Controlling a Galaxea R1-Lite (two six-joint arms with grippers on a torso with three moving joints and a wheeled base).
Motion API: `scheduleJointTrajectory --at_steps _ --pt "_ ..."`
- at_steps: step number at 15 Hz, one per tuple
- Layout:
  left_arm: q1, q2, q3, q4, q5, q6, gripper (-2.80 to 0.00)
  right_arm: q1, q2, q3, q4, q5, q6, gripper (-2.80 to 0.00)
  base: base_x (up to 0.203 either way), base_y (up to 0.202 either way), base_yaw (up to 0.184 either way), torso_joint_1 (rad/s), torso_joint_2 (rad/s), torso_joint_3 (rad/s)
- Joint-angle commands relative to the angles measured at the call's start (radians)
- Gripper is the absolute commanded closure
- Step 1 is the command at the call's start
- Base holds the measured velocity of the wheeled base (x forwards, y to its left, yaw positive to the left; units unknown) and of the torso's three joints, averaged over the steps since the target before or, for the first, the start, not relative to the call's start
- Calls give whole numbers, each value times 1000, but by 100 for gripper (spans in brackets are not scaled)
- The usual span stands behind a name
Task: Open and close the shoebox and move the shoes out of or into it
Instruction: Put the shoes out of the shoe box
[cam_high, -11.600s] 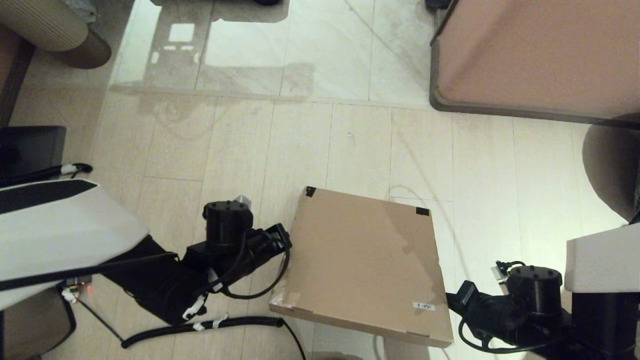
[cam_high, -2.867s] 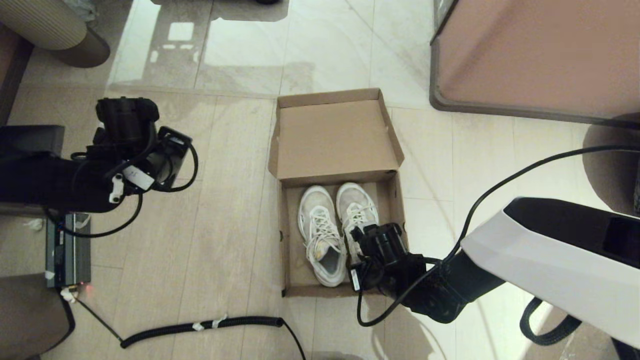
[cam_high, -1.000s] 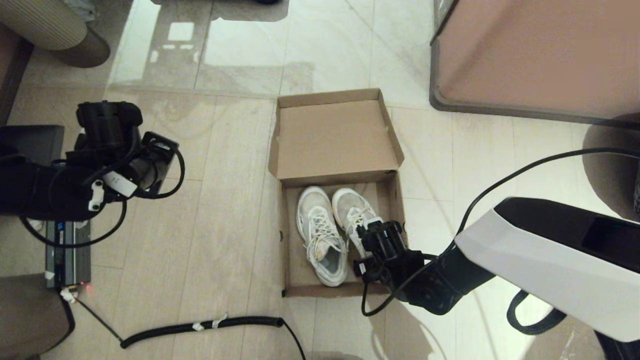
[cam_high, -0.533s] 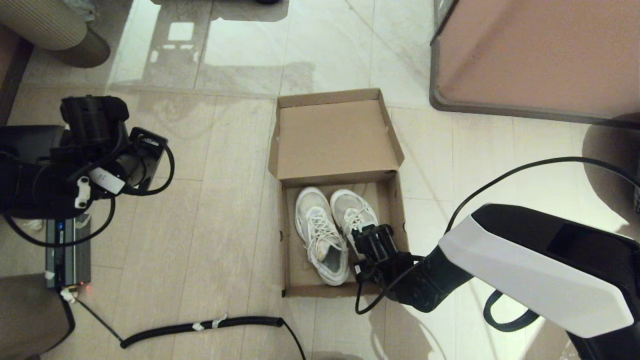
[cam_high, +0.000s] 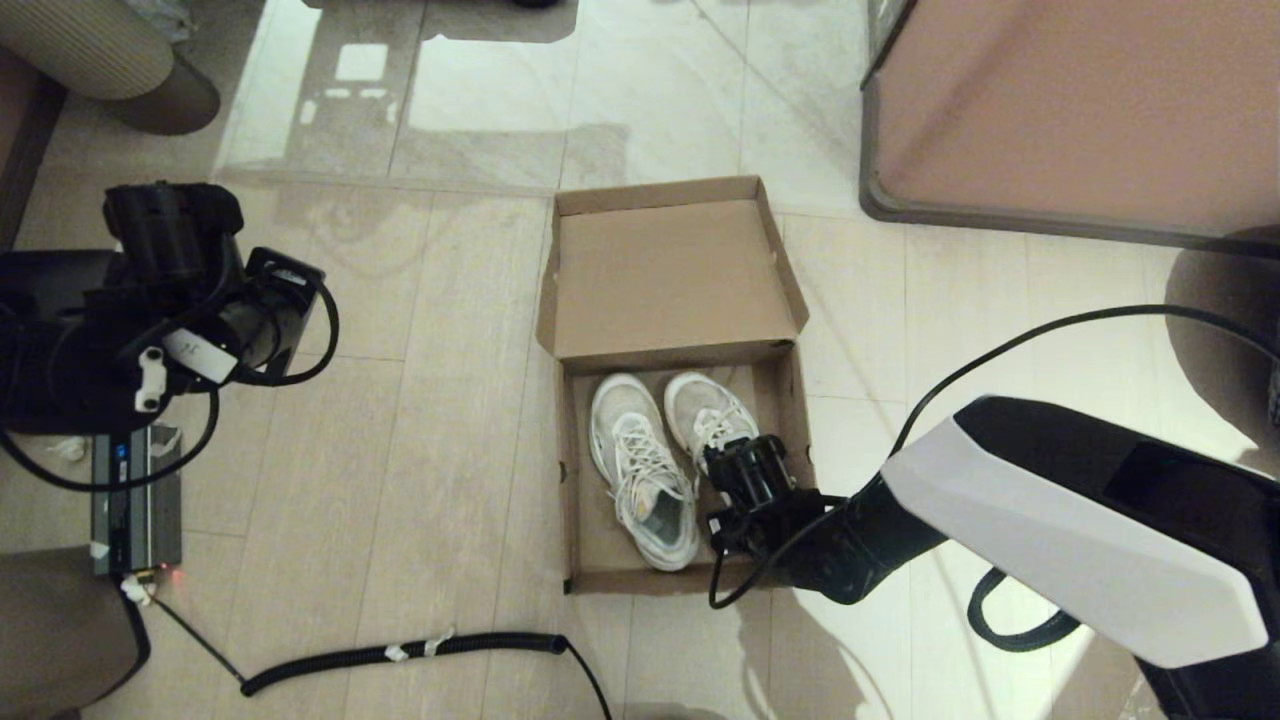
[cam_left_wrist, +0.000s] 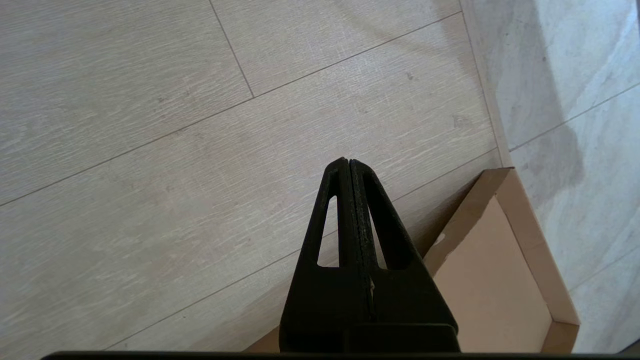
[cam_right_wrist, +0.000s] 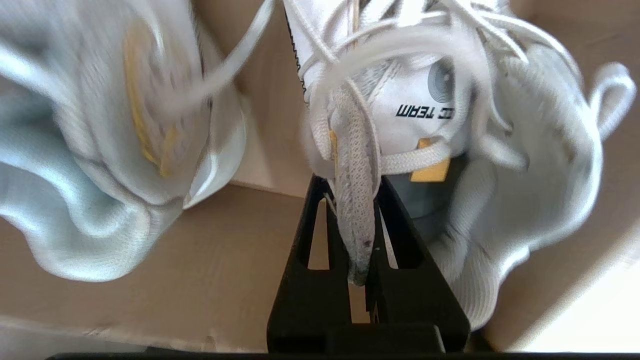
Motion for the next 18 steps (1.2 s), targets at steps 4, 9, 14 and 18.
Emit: scheduleJointTrajectory --at_steps 4,9,14,18 --pt "-1 -10 3 -3 1 -6 0 20 -352 52 228 82 120 0 0 0 0 0 0 0" --pt "-1 -19 10 -3 2 -6 0 67 -568 159 344 141 162 0 0 0 0 0 0 0" --pt "-1 -31 29 9 3 -6 0 67 -708 195 394 138 163 0 0 0 0 0 0 0" --pt "1 -40 55 9 3 -6 0 -93 -737 182 401 131 76 0 0 0 0 0 0 0"
